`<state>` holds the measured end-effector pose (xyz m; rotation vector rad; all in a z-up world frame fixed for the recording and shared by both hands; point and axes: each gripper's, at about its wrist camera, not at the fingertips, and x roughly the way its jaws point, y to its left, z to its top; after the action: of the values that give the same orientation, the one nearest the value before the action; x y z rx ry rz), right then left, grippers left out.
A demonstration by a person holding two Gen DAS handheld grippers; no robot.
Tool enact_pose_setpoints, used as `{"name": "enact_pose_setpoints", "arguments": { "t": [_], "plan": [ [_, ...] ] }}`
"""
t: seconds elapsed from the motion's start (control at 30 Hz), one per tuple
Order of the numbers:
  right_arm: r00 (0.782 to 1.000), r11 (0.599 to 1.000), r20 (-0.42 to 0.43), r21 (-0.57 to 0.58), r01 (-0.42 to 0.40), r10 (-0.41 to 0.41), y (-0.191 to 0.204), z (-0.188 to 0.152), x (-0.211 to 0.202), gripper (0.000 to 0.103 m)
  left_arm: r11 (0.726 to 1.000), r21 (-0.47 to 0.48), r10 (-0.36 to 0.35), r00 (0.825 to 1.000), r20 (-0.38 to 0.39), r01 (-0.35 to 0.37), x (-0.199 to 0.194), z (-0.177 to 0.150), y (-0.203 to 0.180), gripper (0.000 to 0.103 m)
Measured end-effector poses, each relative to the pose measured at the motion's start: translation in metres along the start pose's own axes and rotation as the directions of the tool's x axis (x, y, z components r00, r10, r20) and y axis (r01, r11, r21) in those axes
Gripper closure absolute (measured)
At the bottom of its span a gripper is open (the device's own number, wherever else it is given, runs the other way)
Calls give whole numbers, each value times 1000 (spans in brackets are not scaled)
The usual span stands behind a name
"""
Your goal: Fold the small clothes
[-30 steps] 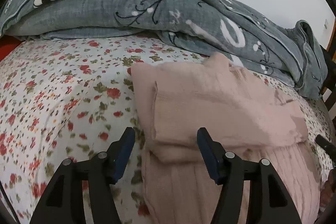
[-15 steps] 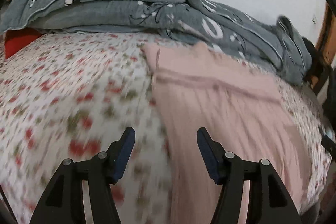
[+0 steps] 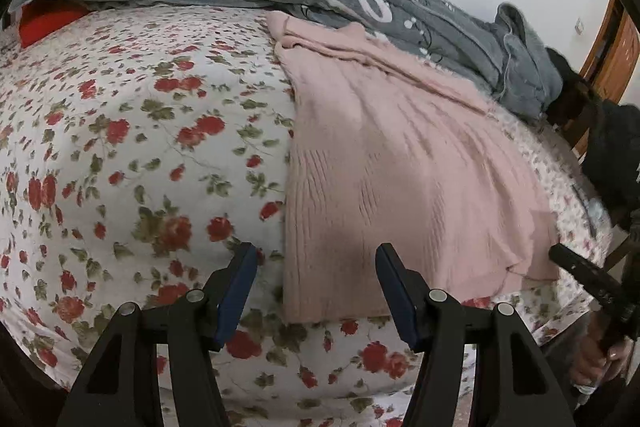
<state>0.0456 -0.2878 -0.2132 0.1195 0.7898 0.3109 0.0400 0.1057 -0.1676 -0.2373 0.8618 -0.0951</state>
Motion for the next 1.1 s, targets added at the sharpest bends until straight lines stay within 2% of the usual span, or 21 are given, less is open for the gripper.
{"name": "enact_pose_setpoints", "arguments": {
  "t": [0.13, 0.17, 0.2, 0.23, 0.27, 0.3, 0.33, 0.4, 0.53, 0.63, 0.8, 0.9, 0.97, 1.0, 1.1],
  "plan": [
    [1000, 1000, -9, -7, 26, -26, 8, -2, 13, 57, 998, 13, 57, 998, 4, -57, 8, 0, -9, 44],
    [999, 999, -8, -13, 40, -40, 11, -3, 15, 57, 998, 12, 61, 998, 8, -61, 8, 1, -11, 48],
    [999, 998, -3, -21, 53, -53, 13, -4, 16, 57, 998, 12, 67, 998, 11, -67, 8, 1, -12, 55],
    [998, 997, 4, -34, 68, -68, 15, -4, 17, 63, 997, 13, 77, 997, 16, -77, 8, 1, -12, 61],
    [997, 996, 9, -45, 74, -74, 18, -5, 17, 78, 997, 13, 78, 997, 20, -78, 7, -1, -14, 77],
    [997, 996, 12, -58, 72, -72, 20, -5, 16, 88, 997, 15, 71, 997, 19, -71, 6, -1, -14, 93],
    [997, 995, 20, -70, 71, -70, 21, -4, 14, 97, 998, 15, 56, 998, 21, -56, 4, -1, -12, 94],
    [996, 994, 58, -82, 74, -69, 20, -4, 3, 98, 1000, 4, 16, 999, 33, -16, -3, 0, -5, 96],
    [992, 999, 122, -22, 36, -33, -7, -4, -29, 99, 999, -36, 1, 999, 45, 1, -15, 0, 17, 96],
    [996, 999, 85, 39, 9, -13, -25, -6, -24, 99, 996, -87, -26, 1000, 16, 27, -10, -1, 29, 96],
    [999, 1000, 45, 30, 5, -6, -17, -7, -12, 98, 998, -67, -16, 1000, -13, 15, -4, -4, 19, 93],
    [999, 999, 38, 27, -17, 15, -12, -4, -9, 92, 998, -51, -26, 999, -32, 24, 1, -6, 15, 92],
    [999, 999, 25, 35, -29, 28, -10, -1, -3, 77, 998, -55, -35, 998, -45, 33, 3, -7, 15, 89],
    [999, 999, 19, 39, -37, 36, -9, 0, -1, 75, 998, -61, -38, 997, -60, 34, 5, -8, 16, 81],
    [999, 998, -5, 35, -45, 45, -6, -5, 8, 72, 997, -65, -42, 996, -79, 37, 8, -10, 15, 78]
  ]
}}
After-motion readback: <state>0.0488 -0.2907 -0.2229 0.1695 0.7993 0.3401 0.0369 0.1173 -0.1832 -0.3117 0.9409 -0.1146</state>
